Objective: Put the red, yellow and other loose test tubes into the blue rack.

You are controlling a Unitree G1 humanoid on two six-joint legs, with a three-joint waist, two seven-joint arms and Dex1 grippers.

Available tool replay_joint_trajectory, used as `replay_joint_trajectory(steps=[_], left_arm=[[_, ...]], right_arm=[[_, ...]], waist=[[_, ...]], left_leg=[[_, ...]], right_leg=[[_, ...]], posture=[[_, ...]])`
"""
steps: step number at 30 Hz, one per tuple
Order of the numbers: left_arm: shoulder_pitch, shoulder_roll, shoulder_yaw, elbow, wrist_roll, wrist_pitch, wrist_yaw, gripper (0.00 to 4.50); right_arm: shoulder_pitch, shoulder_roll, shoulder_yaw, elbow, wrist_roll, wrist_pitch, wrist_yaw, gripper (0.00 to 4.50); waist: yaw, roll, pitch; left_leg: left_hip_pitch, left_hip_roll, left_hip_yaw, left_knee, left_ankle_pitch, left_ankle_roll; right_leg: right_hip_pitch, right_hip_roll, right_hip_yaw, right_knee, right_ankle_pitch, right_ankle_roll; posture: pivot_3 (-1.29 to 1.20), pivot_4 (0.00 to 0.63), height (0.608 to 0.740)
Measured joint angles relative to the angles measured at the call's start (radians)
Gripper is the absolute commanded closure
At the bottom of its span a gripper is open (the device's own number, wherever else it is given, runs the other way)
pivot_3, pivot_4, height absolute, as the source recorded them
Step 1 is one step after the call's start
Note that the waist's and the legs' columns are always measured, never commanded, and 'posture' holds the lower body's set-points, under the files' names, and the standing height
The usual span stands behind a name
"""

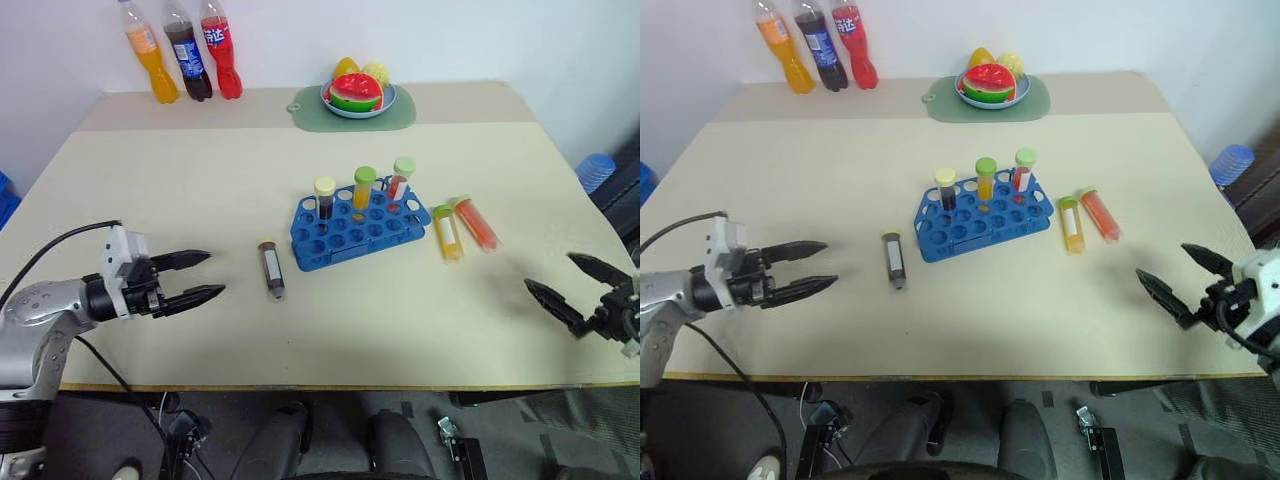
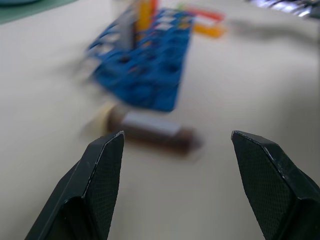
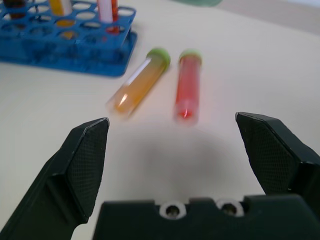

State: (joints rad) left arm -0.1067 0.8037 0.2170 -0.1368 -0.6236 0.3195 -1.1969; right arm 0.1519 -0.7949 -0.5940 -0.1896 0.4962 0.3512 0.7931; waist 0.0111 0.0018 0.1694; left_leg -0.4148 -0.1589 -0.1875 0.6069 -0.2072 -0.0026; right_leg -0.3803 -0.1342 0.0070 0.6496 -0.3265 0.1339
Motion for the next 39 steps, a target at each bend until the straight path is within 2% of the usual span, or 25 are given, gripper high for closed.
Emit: replay_joint_trajectory(steps=[3, 8, 13, 16, 22, 28, 32, 33, 35, 39], left_arm=[[-0.028, -0.021, -0.047, -0.042, 0.002, 0.010, 0.001, 0.99], [-0.092, -0.067, -0.115, -0.075, 0.003, 0.029, 0.023, 0.99], [-0.057, -0.077, -0.118, -0.125, 0.001, 0.052, 0.057, 0.99], [-0.009, -0.076, -0.111, -0.172, -0.002, 0.072, 0.077, 0.99], [0.090, -0.065, -0.050, -0.263, -0.034, 0.110, 0.131, 0.99], [0.199, -0.062, 0.008, -0.358, -0.066, 0.138, 0.189, 0.99], [0.246, -0.062, 0.032, -0.398, -0.080, 0.150, 0.223, 0.99], [0.253, -0.062, 0.037, -0.401, -0.084, 0.151, 0.228, 0.93], [0.261, -0.062, 0.040, -0.417, -0.087, 0.153, 0.239, 0.93], [0.294, -0.062, 0.064, -0.443, -0.107, 0.157, 0.255, 0.93]], right_arm=[[-0.145, -0.062, 0.085, 0.036, -0.008, 0.106, -0.035, 0.00], [-0.580, -0.192, 0.351, 0.315, -0.081, 0.348, -0.004, 0.00], [-0.970, -0.152, 0.605, 0.729, -0.223, 0.423, 0.076, 0.00], [-1.123, -0.108, 0.692, 0.973, -0.318, 0.406, 0.111, 0.00], [-1.316, -0.001, 0.750, 1.315, -0.439, 0.326, 0.149, 0.00], [-1.409, 0.080, 0.750, 1.435, -0.497, 0.297, 0.172, 0.00], [-1.420, 0.122, 0.752, 1.463, -0.538, 0.268, 0.169, 0.00], [-1.420, 0.135, 0.753, 1.475, -0.551, 0.261, 0.162, 0.55], [-1.420, 0.153, 0.757, 1.487, -0.573, 0.240, 0.141, 1.26], [-1.420, 0.164, 0.759, 1.492, -0.611, 0.213, 0.116, 3.34]], waist=[[0.000, 0.000, 0.000], [-0.007, 0.002, 0.002], [-0.024, 0.002, 0.003], [-0.029, 0.001, 0.004], [-0.032, 0.002, 0.004], [-0.031, 0.002, 0.004], [-0.027, 0.002, 0.004], [-0.027, 0.002, 0.004], [-0.029, 0.002, 0.004], [-0.032, 0.002, 0.004]], left_leg=[[-0.001, 0.000, 0.001, 0.000, 0.000, 0.000], [-0.009, 0.001, 0.004, 0.002, 0.000, 0.000], [-0.013, 0.001, 0.006, 0.002, 0.003, -0.004], [-0.013, 0.001, 0.008, 0.002, 0.003, -0.004], [-0.013, 0.001, 0.011, 0.003, 0.003, -0.004], [-0.012, 0.001, 0.012, 0.004, 0.003, -0.004], [-0.012, 0.001, 0.012, 0.004, 0.003, -0.004], [-0.012, 0.001, 0.012, 0.004, 0.003, -0.004], [-0.012, 0.001, 0.013, 0.004, 0.003, -0.004], [-0.012, 0.001, 0.014, 0.004, 0.003, -0.004]], right_leg=[[-0.001, 0.000, 0.000, 0.000, 0.000, 0.000], [-0.007, 0.001, 0.003, 0.001, 0.004, 0.003], [-0.010, 0.001, 0.003, 0.001, 0.007, 0.006], [-0.011, 0.001, 0.005, 0.000, 0.007, 0.007], [-0.014, 0.001, 0.008, 0.005, 0.008, 0.007], [-0.015, 0.001, 0.011, 0.008, 0.008, 0.007], [-0.015, 0.001, 0.012, 0.008, 0.008, 0.007], [-0.015, 0.001, 0.012, 0.009, 0.008, 0.007], [-0.016, 0.001, 0.012, 0.010, 0.008, 0.007], [-0.017, 0.001, 0.013, 0.012, 0.008, 0.007]], posture=[[0.00, 0.150, 0.740], [0.00, 0.150, 0.740], [0.00, 0.150, 0.740], [0.00, 0.150, 0.740], [0.00, 0.150, 0.740], [0.00, 0.150, 0.740], [0.00, 0.150, 0.740], [0.00, 0.150, 0.740], [0.00, 0.150, 0.740], [0.00, 0.150, 0.740]])
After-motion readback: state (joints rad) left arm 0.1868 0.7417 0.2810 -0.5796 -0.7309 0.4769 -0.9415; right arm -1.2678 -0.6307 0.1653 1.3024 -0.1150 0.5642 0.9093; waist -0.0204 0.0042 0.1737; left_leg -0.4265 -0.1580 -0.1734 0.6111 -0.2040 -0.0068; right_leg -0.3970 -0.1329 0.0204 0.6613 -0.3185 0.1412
